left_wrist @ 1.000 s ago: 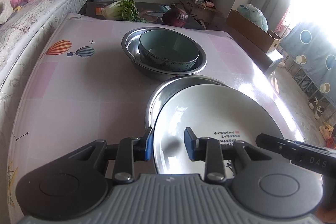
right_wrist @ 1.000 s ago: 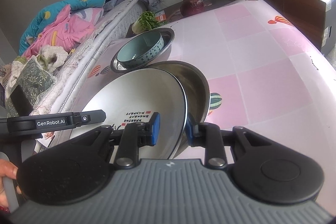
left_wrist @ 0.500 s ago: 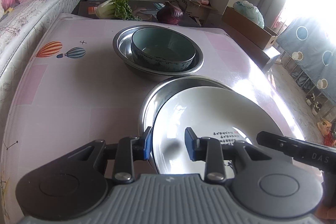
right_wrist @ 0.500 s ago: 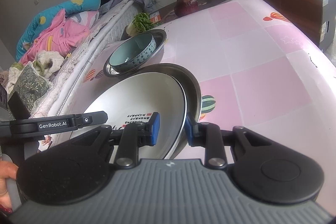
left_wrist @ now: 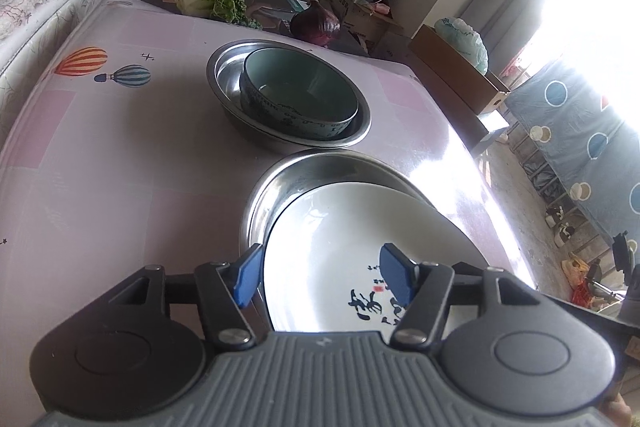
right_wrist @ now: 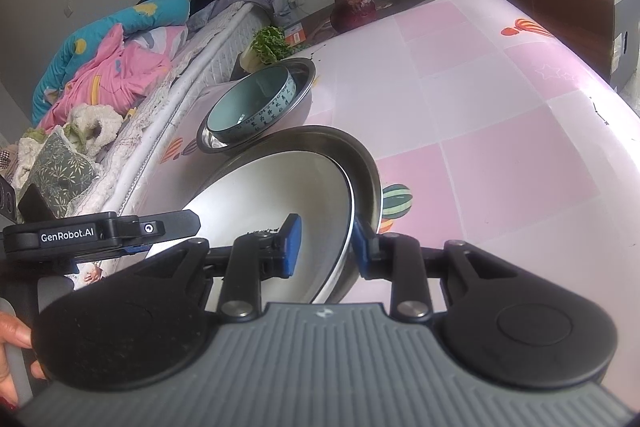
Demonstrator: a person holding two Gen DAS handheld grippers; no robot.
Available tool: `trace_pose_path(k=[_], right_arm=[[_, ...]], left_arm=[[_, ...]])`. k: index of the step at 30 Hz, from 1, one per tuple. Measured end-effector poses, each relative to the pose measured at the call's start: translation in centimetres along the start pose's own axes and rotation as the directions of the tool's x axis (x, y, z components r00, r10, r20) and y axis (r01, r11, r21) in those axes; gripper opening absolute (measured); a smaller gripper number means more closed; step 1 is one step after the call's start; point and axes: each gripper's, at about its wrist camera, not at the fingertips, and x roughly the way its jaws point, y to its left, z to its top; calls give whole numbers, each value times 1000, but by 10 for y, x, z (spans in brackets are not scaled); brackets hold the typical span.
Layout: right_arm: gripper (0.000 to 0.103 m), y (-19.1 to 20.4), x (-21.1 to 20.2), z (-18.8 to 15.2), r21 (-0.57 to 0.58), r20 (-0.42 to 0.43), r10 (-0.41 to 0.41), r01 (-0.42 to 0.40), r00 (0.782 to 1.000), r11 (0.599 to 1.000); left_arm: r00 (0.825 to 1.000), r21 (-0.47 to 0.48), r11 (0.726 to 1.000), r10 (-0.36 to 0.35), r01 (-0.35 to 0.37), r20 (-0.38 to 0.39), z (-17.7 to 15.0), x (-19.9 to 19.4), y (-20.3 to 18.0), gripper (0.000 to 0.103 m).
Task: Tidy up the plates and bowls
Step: 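Lower the white plate flat into the large steel bowl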
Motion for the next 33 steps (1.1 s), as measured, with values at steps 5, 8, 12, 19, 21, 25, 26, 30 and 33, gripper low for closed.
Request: trace_pose_path(k=[5, 8, 12, 19, 21, 25, 26, 30, 33], right_arm=[[28, -3, -2, 0, 11, 10, 3, -3, 1000, 1000], [31, -2, -2, 1, 11, 18, -1, 0, 1000, 1000], [38, 1, -4, 1, -5, 30, -31, 31, 999, 1000], [38, 4, -12, 2, -15, 63, -23, 24, 998, 1000], [38, 5, -15, 3, -17, 70, -24, 26, 997, 1000], [38, 7, -21, -1, -23, 88, -32, 34, 996, 999], [38, 7, -24, -2, -25, 91, -37, 39, 995, 999], [38, 6, -30, -9, -30, 91, -57, 60, 994, 998], [37, 4, -31, -17, -33, 75, -68, 70, 995, 997]], left_arm=[[996, 55, 996, 67, -70, 56, 5, -11, -10, 79], [985, 152, 979, 116, -136, 130, 8, -23, -24, 89], [972, 235, 950, 171, -206, 161, 3, -26, -37, 89], [977, 189, 961, 184, -202, 109, -19, -21, -21, 89], [976, 178, 962, 190, -206, 103, -25, -22, -17, 88], [972, 182, 957, 213, -228, 99, -35, -24, -13, 88], [970, 187, 954, 219, -235, 101, -36, -25, -13, 87], [962, 232, 935, 248, -268, 113, -44, -27, -18, 86], [961, 263, 925, 254, -275, 110, -49, -25, -22, 81]])
